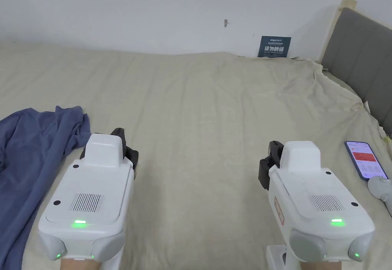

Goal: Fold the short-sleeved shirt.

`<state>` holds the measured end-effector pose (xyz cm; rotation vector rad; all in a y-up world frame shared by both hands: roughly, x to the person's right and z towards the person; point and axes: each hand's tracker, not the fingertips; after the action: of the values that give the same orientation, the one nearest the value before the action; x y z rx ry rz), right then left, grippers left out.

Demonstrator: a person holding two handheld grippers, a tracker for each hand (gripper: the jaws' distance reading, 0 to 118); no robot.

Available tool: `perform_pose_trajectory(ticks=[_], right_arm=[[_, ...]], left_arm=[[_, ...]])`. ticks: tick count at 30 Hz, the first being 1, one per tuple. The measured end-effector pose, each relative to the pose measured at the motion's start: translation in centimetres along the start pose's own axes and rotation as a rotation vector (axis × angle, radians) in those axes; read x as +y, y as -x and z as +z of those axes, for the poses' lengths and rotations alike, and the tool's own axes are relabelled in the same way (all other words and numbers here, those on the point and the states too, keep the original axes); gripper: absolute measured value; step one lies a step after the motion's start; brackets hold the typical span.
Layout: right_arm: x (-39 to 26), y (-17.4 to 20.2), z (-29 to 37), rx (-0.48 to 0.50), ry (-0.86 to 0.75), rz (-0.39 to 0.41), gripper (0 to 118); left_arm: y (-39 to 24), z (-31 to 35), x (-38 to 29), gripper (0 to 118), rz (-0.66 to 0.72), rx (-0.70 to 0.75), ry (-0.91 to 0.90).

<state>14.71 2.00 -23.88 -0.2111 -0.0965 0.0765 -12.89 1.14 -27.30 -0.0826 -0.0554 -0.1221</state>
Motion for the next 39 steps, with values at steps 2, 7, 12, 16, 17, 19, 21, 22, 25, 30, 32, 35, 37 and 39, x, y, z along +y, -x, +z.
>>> perform_pose_trajectory(ticks=[2, 7, 12, 16, 17, 19, 21, 22, 25, 30, 32, 35, 37, 39], right_arm=[[0.0, 0.0, 0.0, 0.000, 0.001, -0.001, 0], [0.0, 0.0, 0.0, 0.000, 0.002, 0.003, 0], [0.2, 0.2, -0.1, 0.010, 0.003, 0.013, 0], [0.5, 1.1, -0.6, 0.032, -0.004, 0.023, 0], [0.6, 1.4, -0.8, 0.039, -0.005, 0.025, 0], [0.7, 2.2, -1.2, 0.061, -0.008, 0.031, 0], [1.1, 3.3, -1.3, 0.085, -0.010, 0.035, 0], [1.2, 3.7, -1.4, 0.097, -0.010, 0.036, 0], [1.5, 5.4, -1.9, 0.141, -0.015, 0.046, 0], [2.0, 8.3, -2.8, 0.228, -0.027, 0.059, 0], [2.1, 9.5, -3.0, 0.261, -0.032, 0.064, 0], [2.4, 11.2, -3.2, 0.310, -0.038, 0.072, 0], [2.5, 12.2, -3.3, 0.336, -0.043, 0.077, 0], [2.6, 13.0, -3.4, 0.366, -0.046, 0.082, 0]], left_arm=[[0.0, 0.0, 0.0, 0, 0.000, -0.002, -0.002], [-0.1, -0.1, 0.0, 0, -0.002, -0.005, 0.001], [0.1, -0.2, 0.0, 0, 0.010, 0.006, 0.001], [1.1, 0.1, -0.1, 0, 0.014, 0.033, 0.004], [1.4, 0.1, -0.2, 0, 0.014, 0.042, 0.005], [2.3, 0.3, -0.2, 0, 0.013, 0.072, 0.005], [3.4, 0.6, -0.3, 0, 0.018, 0.102, 0.006], [3.9, 0.8, -0.3, 0, 0.021, 0.120, 0.007], [5.6, 1.5, -0.5, 0, 0.022, 0.177, 0.009], [8.5, 3.2, -0.9, 0, 0.031, 0.274, 0.019], [9.5, 4.0, -1.0, 0, 0.035, 0.310, 0.025], [10.7, 5.0, -1.3, 0, 0.038, 0.356, 0.033], [11.4, 5.7, -1.4, 0, 0.041, 0.377, 0.037], [12.0, 6.3, -1.6, 0, 0.037, 0.404, 0.040]])
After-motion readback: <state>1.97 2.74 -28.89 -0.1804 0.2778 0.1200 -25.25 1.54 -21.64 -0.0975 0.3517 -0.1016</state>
